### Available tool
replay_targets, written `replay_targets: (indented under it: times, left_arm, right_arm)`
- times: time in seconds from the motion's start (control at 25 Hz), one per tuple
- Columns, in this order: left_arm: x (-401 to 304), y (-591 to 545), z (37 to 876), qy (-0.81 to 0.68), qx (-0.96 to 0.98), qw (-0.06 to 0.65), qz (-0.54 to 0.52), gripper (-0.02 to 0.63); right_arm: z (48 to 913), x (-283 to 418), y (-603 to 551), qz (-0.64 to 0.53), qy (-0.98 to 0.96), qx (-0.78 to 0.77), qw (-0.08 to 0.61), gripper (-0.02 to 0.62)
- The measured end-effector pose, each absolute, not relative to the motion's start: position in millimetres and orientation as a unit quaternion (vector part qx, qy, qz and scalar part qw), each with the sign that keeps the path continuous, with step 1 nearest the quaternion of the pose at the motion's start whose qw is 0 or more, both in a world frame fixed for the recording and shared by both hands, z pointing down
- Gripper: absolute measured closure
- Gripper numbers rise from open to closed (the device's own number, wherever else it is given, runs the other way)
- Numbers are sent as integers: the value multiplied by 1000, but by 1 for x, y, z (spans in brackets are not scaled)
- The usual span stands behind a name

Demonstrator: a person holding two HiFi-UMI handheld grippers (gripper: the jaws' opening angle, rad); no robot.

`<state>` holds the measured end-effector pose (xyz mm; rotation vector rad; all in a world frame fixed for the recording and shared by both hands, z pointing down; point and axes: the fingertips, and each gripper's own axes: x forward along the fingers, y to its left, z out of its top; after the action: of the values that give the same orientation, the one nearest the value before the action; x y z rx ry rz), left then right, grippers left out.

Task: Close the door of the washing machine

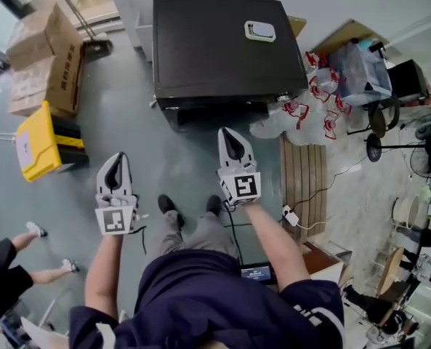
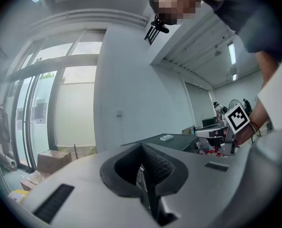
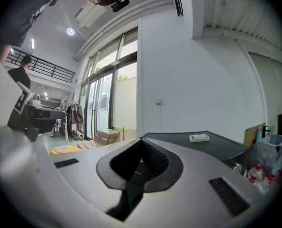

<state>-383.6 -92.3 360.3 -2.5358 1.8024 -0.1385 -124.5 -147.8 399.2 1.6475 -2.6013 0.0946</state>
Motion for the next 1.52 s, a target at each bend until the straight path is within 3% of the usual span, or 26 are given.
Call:
replay_targets:
  times: [0.76,1.52]
  left_arm:
    - [-366,-74,293,591,-805,45,-1,583]
    - [-364,-66,273,591,-804,60,9,583]
  right_arm:
    - [293,-56,-118,-23,-829,558,27,575]
    - [270,-41,-108,-50,-818,571,44,577]
